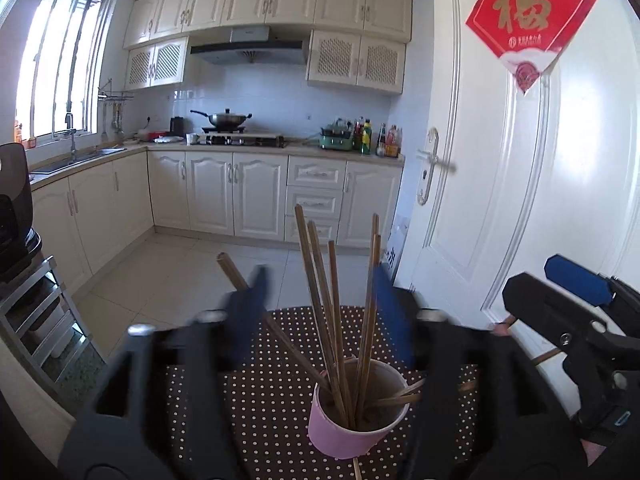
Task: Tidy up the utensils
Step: 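Open the right gripper in the cup while the left gripper releases its chopstick, then withdraw both grippers from the cup back toward the last chopsticks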
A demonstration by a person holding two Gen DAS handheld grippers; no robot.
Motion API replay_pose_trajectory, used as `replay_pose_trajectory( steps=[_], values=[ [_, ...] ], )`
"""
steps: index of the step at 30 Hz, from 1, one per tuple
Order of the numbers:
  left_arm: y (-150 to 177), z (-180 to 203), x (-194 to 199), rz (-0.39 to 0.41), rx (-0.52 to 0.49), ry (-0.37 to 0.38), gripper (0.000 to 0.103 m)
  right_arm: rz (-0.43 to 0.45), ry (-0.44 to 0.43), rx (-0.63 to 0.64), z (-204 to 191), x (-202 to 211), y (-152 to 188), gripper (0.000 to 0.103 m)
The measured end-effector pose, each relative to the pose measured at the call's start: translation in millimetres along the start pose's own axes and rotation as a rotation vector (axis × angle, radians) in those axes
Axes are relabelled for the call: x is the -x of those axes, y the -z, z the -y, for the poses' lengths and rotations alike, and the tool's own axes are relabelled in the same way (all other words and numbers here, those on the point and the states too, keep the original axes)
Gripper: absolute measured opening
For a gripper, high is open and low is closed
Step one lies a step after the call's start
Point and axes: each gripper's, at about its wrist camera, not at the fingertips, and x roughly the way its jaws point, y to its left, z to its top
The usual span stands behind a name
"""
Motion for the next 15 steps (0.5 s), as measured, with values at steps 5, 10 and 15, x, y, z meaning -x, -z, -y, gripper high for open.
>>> replay_pose_trajectory(
  steps=[5,10,15],
  values=[
    [2.8,-3.4,19.6,0.008,-0.007,-0.032,0.061,0.003,0.008,-0.001,1.7,13.4,3.3,0.076],
    [3.3,-8.2,36.8,0.013,-0.011,-0.054,0.063,0.012,0.013,-0.001,-0.8,30.0,4.9,0.080],
    [8.6,-17.1,54.2,0.009,0.003,-0.077,0.071,0.010,0.018,0.012,-7.3,44.7,11.5,0.087]
  ],
)
